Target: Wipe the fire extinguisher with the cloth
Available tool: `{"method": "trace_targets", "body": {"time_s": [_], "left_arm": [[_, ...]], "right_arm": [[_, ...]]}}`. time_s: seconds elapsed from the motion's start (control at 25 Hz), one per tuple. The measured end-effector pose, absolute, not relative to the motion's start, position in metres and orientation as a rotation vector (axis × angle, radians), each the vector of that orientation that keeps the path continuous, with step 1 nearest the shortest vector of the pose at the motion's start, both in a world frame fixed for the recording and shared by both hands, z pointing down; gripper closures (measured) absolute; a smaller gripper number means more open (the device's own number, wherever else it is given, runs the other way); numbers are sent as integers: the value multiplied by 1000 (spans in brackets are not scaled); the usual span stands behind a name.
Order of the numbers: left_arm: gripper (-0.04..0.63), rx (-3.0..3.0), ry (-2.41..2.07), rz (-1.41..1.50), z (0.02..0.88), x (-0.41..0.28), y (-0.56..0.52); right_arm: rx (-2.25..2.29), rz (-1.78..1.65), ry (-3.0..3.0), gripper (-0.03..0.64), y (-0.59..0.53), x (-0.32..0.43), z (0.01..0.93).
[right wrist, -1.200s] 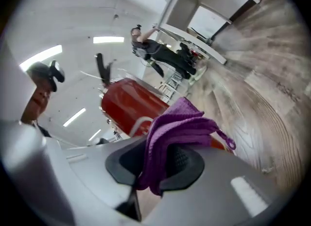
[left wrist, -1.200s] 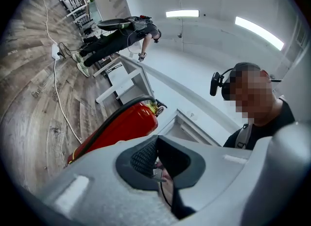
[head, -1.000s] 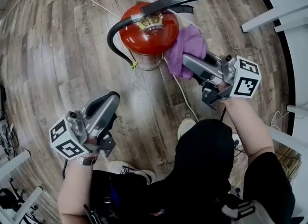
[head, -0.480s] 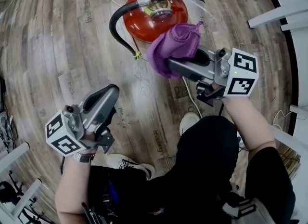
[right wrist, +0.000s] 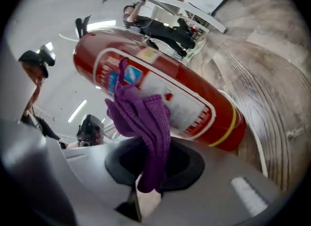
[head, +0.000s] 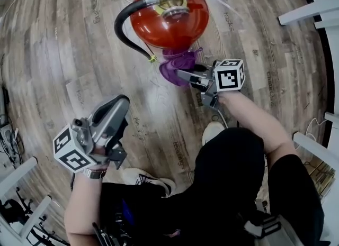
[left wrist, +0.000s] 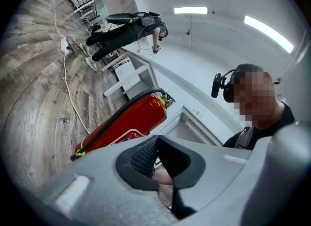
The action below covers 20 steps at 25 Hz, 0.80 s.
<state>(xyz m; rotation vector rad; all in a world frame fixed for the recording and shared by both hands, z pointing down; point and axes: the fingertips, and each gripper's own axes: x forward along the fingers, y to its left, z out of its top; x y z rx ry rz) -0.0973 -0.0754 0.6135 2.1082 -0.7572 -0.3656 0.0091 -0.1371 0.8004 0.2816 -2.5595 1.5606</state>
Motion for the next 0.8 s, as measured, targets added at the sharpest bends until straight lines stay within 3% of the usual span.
{"method": "trace_targets", "body": {"time_s": [0.4, 0.64, 0.8], "left_arm": [[598, 2071, -789, -328, 629, -105, -67], [598, 2071, -806, -316, 631, -111, -63], [598, 2092, -791, -323, 626, -107, -64]], "right_arm": [[392, 1807, -2112, 546, -122, -12, 935], [371, 1851, -2122, 546, -118, -17, 928], [302, 1856, -2239, 546, -116, -18, 877]]}}
